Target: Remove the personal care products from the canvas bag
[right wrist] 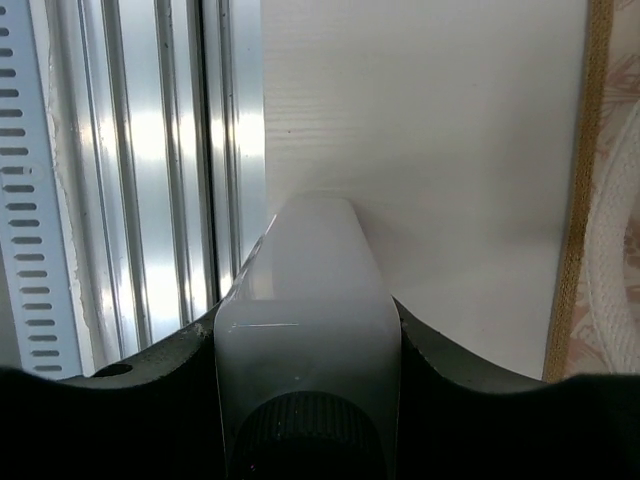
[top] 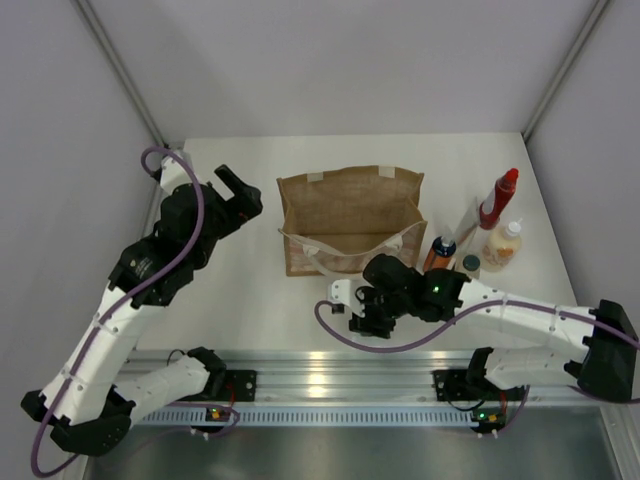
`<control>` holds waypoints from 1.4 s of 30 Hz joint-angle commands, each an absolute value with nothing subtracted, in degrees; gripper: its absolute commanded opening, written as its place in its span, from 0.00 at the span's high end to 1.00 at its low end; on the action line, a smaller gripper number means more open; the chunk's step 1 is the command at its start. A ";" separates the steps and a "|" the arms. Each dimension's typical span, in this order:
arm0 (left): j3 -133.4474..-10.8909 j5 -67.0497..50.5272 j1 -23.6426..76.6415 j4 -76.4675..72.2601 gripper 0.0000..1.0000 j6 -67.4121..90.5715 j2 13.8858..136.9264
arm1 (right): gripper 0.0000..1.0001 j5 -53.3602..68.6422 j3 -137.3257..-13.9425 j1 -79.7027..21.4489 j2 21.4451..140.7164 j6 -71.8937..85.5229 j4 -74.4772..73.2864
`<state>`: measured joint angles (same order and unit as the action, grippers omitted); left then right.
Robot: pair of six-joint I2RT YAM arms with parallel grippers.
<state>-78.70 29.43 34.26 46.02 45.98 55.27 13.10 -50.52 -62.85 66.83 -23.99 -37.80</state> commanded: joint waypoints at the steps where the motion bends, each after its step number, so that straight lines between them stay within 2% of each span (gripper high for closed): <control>1: -78.05 30.23 34.19 45.44 0.02 47.02 54.05 | 1.00 18.00 -50.28 -60.47 66.44 -25.84 -26.54; 7: -77.70 30.41 34.10 45.44 0.02 47.20 53.88 | 1.00 17.49 -49.31 -58.89 68.02 -26.72 -26.63; 10: -77.70 30.41 34.10 45.44 0.02 47.11 53.88 | 0.97 17.75 -50.44 -58.62 69.87 -26.98 -27.42; 13: -77.78 30.41 34.19 45.35 0.02 47.02 53.88 | 0.89 18.72 -53.34 -58.71 72.77 -27.33 -31.28; 14: -77.78 30.50 34.10 45.44 0.02 46.93 53.70 | 0.80 18.98 -54.05 -58.62 73.47 -27.51 -32.51; 17: -77.61 30.85 34.19 45.44 0.02 46.76 53.26 | 0.64 19.25 -56.86 -58.71 76.02 -27.69 -36.64; 24: -76.82 31.03 34.10 45.44 0.02 46.41 51.94 | 0.42 19.07 -60.29 -58.62 76.47 -27.69 -37.88; 26: -76.82 31.11 34.19 45.44 0.02 46.14 51.68 | 0.31 19.07 -61.08 -58.62 75.85 -27.69 -38.06; 30: -76.99 31.29 34.10 45.44 0.02 45.62 51.68 | 0.23 18.63 -62.84 -58.62 73.92 -27.69 -39.11; 34: -76.99 31.38 34.10 45.44 0.02 45.09 51.77 | 0.03 18.19 -63.81 -58.54 72.34 -26.98 -39.81; 42: -77.52 31.29 34.10 45.61 0.02 43.77 52.21 | 0.00 16.97 -69.07 -58.36 66.90 -25.05 -42.71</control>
